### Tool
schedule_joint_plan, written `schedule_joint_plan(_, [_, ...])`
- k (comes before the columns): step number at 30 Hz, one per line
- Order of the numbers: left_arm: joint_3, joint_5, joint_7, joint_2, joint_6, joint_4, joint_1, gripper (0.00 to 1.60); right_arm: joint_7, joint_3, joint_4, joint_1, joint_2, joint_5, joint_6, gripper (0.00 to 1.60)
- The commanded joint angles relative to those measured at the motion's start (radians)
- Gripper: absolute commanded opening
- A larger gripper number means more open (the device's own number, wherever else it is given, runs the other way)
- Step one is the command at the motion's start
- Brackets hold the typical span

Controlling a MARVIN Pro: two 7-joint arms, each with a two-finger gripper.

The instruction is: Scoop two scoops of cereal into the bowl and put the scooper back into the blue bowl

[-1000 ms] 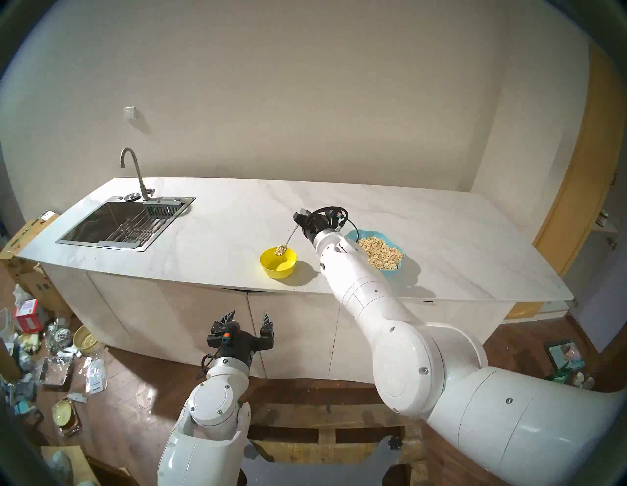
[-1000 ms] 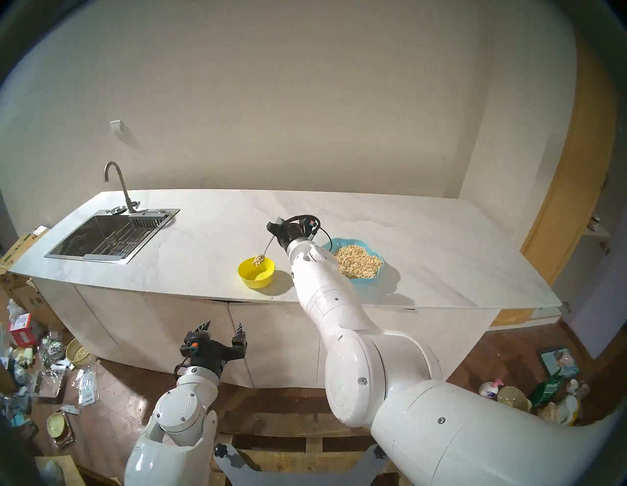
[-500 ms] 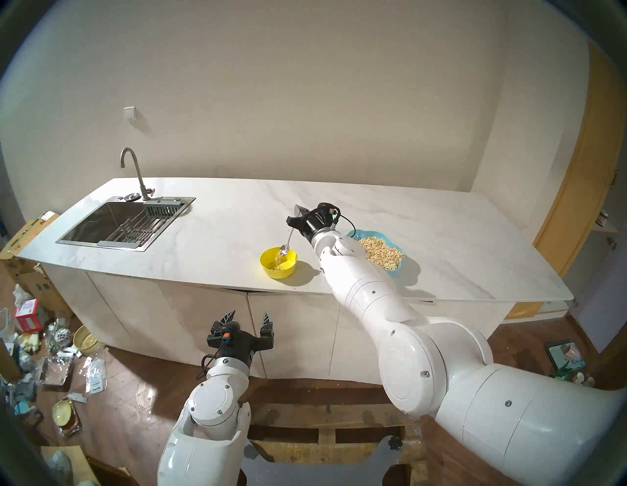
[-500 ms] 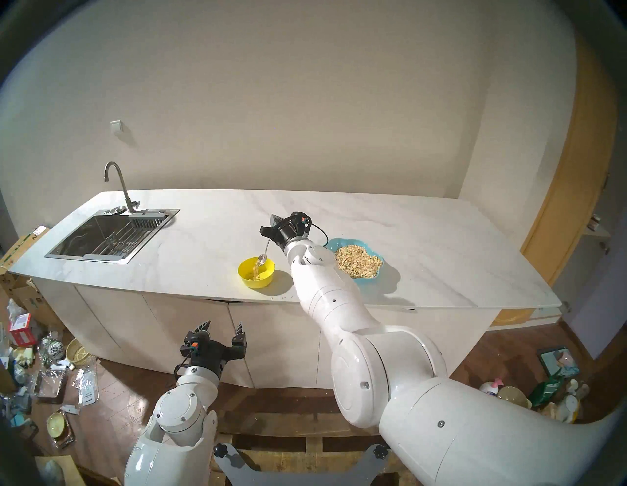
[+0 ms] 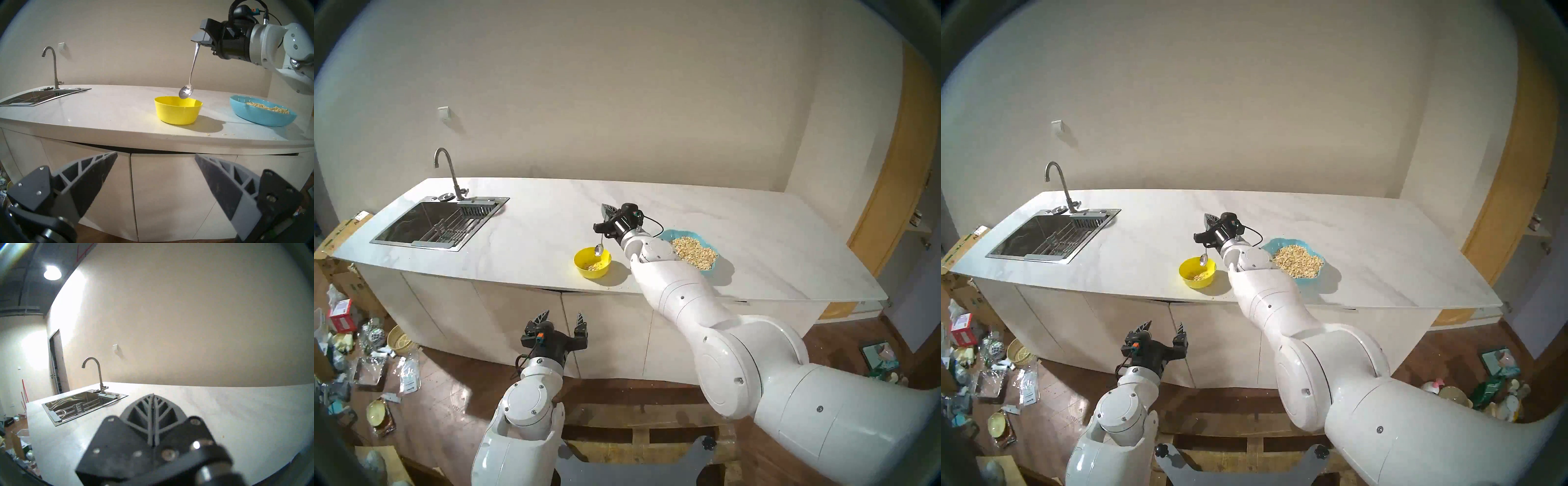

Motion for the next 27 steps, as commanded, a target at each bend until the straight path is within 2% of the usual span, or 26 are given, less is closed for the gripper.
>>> schedule_joint_plan(1, [0.002,-0.002,-0.004,0.0,-0.006,-0.026,-0.006,1.6,0.017,0.033,-0.025,0.038,-0.013,0.042,0.013,0.0])
schedule_joint_plan(4, [0.002,-0.002,-0.004,0.0,-0.006,-0.025,-0.006,1.6,0.028,0.078,-0.02,0.054,-0.002,0.062,0.049,0.0])
schedule_joint_plan(5, [0.002,-0.002,-0.004,0.0,-0.006,-0.025,-0.006,1.6,0.034,0.108,-0.021,0.057,0.001,0.092,0.064,0.0])
schedule_joint_plan(7, [0.002,-0.002,-0.003,0.0,-0.006,-0.025,-0.006,1.6,0.041,0.113,-0.031,0.062,0.026,0.07,0.064,0.0])
schedule_joint_plan(11, [0.002,-0.002,-0.003,0.0,-0.006,-0.024,-0.007,1.6,0.053,0.163,-0.068,0.058,0.06,0.077,0.071,0.0])
schedule_joint_plan(19, [0.002,-0.002,-0.003,0.0,-0.006,-0.025,-0.006,1.6,0.029,0.19,-0.122,0.031,0.15,0.065,0.086,0.0])
schedule_joint_plan(20, [0.002,-0.002,-0.004,0.0,-0.006,-0.025,-0.006,1.6,0.006,0.193,-0.131,0.024,0.184,0.052,0.094,0.0])
schedule_joint_plan(21, [0.002,-0.002,-0.004,0.0,-0.006,-0.025,-0.006,1.6,0.006,0.193,-0.131,0.024,0.184,0.052,0.094,0.0])
schedule_joint_plan(22, [0.002,-0.002,-0.003,0.0,-0.006,-0.025,-0.006,1.6,0.006,0.201,-0.119,0.026,0.215,0.05,0.091,0.0])
schedule_joint_plan(24, [0.002,-0.002,-0.003,0.0,-0.006,-0.025,-0.006,1.6,0.006,0.201,-0.119,0.026,0.215,0.05,0.091,0.0])
schedule_joint_plan(27, [0.002,-0.002,-0.003,0.0,-0.007,-0.023,-0.007,1.6,-0.002,0.225,-0.102,0.028,0.276,0.053,0.085,0.0])
